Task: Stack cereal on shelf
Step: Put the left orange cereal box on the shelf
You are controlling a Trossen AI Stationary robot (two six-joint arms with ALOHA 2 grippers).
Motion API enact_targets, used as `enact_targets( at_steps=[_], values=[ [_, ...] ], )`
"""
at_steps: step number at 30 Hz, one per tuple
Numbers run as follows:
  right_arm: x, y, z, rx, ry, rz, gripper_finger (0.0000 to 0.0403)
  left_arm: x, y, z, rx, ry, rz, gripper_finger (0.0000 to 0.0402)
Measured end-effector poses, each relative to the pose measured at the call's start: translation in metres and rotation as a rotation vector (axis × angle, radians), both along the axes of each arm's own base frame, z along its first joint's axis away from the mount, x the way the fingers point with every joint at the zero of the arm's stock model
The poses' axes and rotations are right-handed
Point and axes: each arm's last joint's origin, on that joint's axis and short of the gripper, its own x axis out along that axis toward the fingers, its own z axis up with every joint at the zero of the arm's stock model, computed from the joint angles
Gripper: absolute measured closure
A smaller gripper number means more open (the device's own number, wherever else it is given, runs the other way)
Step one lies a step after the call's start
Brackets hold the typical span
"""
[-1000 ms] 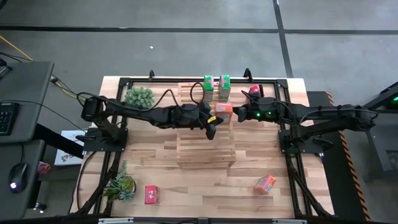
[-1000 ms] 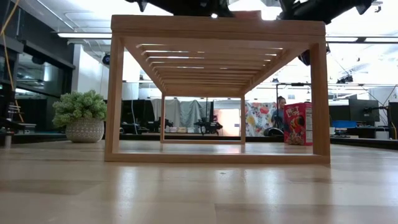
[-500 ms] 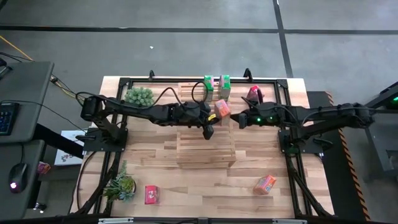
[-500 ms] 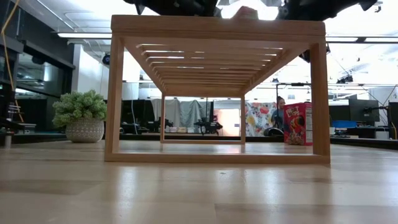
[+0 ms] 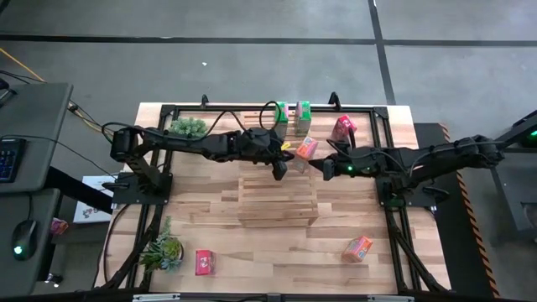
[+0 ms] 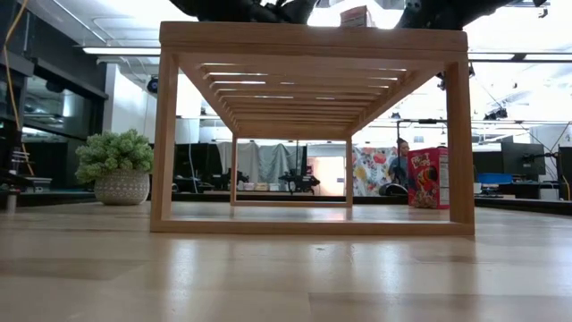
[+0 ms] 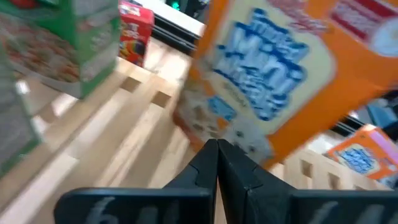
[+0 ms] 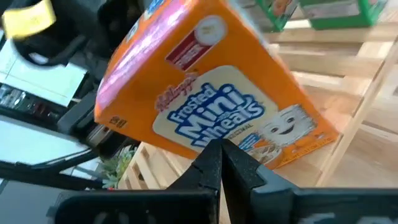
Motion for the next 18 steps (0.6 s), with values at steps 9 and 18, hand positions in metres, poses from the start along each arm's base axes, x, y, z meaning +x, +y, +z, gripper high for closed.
enact_targets(
  at_steps=[9, 18],
  values=[
    [0.0, -0.014, 0.0, -0.014, 0.001, -0.084, 0.0403, 0.001, -0.013, 0.0, -0.005, -0.001, -0.041, 0.0401],
    [0.0, -0.012, 0.0, 0.0, 0.003, -0.04, 0.0403, 0.0, 0.004, 0.0, 0.005, 0.001, 0.004, 0.0401]
  ],
)
